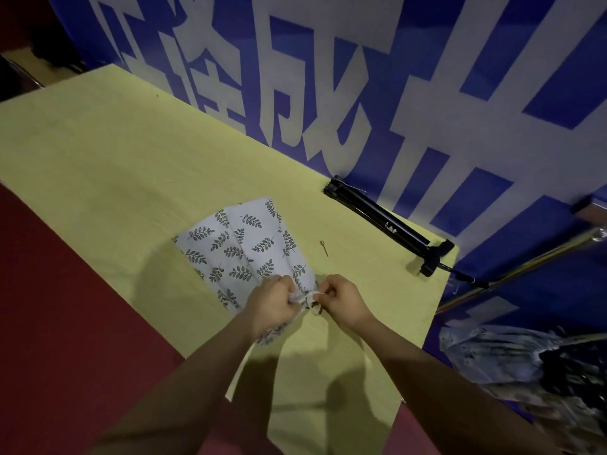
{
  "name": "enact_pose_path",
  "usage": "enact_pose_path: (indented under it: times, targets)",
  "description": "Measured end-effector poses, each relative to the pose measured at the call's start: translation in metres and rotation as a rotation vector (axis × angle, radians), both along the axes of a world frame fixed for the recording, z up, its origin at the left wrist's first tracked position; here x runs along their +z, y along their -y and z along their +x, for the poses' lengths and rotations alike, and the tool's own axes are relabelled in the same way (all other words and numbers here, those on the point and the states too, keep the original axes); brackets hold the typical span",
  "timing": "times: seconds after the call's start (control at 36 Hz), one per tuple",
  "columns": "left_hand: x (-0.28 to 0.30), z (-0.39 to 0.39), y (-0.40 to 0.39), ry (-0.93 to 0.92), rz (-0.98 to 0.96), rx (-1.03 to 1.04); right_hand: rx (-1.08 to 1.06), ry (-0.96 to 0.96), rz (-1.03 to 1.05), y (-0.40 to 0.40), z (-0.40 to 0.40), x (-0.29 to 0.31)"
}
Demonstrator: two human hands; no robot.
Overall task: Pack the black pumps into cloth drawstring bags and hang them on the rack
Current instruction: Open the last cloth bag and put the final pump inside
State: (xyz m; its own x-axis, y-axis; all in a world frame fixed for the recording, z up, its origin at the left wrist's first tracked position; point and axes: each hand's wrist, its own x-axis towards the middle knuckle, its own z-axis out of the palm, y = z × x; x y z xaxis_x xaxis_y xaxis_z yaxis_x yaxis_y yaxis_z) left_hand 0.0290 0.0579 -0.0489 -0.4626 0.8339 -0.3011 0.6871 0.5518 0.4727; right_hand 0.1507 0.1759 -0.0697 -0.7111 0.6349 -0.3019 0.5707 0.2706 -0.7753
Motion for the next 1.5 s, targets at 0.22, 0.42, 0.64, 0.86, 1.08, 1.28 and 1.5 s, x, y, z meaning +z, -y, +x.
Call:
enact_pose_path:
  times: [0.22,0.42,0.64,0.86,1.08,1.28,1.5]
  targets:
    - [0.001,0.012,-0.001,0.045,0.074,0.091,-0.065,-0.049,-0.028,0.001,0.006,0.012]
    - [0.021,0.006,-0.007,0.347,0.312,0.265,-0.066,-0.075,-0.065,-0.006,0.021,0.030]
    - [0.049,0.004,-0.027,0.169,0.508,0.210,-0.068,-0.136,-0.138,-0.015,0.018,0.045]
    - [0.075,-0.003,-0.054,0.224,0.504,0.222,0.048,-0.206,-0.110,-0.022,-0.003,0.062]
    - [0.081,-0.007,-0.060,0.007,0.354,0.069,-0.060,-0.310,0.002,-0.043,-0.021,0.072]
    - [0.058,-0.013,-0.043,-0.510,0.109,-0.093,-0.099,-0.254,0.017,-0.064,-0.023,0.071]
    - [0.051,0.008,-0.055,-0.200,0.363,0.068,-0.035,-0.298,-0.049,-0.063,-0.023,0.066]
